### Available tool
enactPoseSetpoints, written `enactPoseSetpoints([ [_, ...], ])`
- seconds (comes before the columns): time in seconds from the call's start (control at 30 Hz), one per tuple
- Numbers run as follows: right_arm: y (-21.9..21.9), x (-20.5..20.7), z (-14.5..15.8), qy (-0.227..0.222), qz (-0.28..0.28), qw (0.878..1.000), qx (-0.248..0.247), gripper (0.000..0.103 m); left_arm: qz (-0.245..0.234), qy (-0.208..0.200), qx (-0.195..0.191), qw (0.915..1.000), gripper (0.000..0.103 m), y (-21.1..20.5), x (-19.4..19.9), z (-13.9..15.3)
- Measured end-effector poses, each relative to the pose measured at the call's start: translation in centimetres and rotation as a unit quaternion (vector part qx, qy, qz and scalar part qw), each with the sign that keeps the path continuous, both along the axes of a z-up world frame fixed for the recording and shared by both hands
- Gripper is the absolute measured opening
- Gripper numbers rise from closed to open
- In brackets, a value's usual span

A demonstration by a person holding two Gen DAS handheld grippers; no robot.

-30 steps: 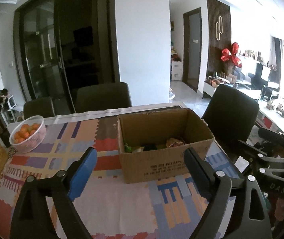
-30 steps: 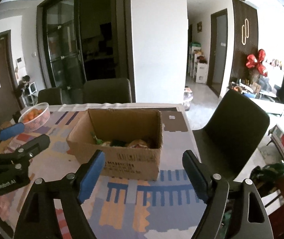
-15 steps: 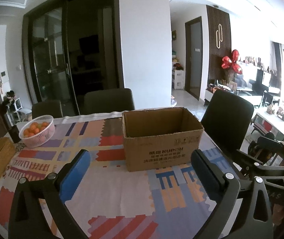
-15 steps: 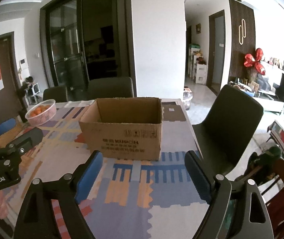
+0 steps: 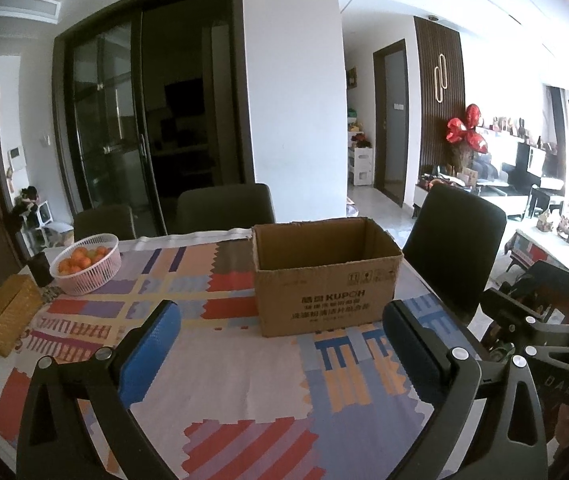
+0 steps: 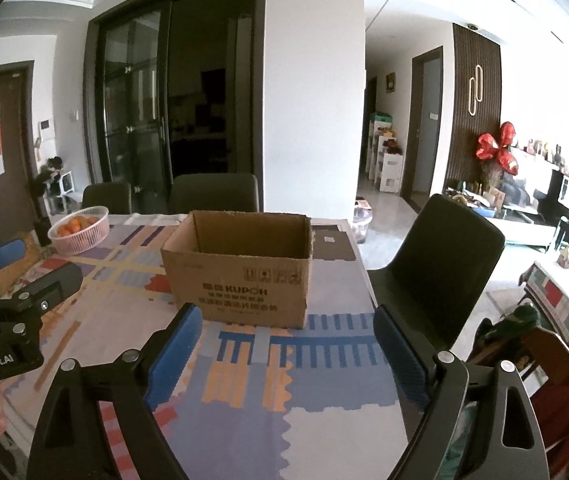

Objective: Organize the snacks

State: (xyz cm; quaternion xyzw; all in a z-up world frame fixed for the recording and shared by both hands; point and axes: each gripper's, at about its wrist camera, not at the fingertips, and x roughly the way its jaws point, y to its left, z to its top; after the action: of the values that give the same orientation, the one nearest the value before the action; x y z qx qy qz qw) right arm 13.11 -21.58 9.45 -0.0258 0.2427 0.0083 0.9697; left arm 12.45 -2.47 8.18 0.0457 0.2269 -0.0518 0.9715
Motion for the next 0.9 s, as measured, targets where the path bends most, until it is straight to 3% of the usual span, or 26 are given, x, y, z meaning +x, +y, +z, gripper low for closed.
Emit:
enactPoseSetpoints([
  [0.9, 0.3, -1.1, 0.4, -0.009, 0.005, 1.000, -0.001, 0.088, 0.000, -0.001, -0.002, 1.0000, 0.103, 0.4, -1.3, 0.0],
])
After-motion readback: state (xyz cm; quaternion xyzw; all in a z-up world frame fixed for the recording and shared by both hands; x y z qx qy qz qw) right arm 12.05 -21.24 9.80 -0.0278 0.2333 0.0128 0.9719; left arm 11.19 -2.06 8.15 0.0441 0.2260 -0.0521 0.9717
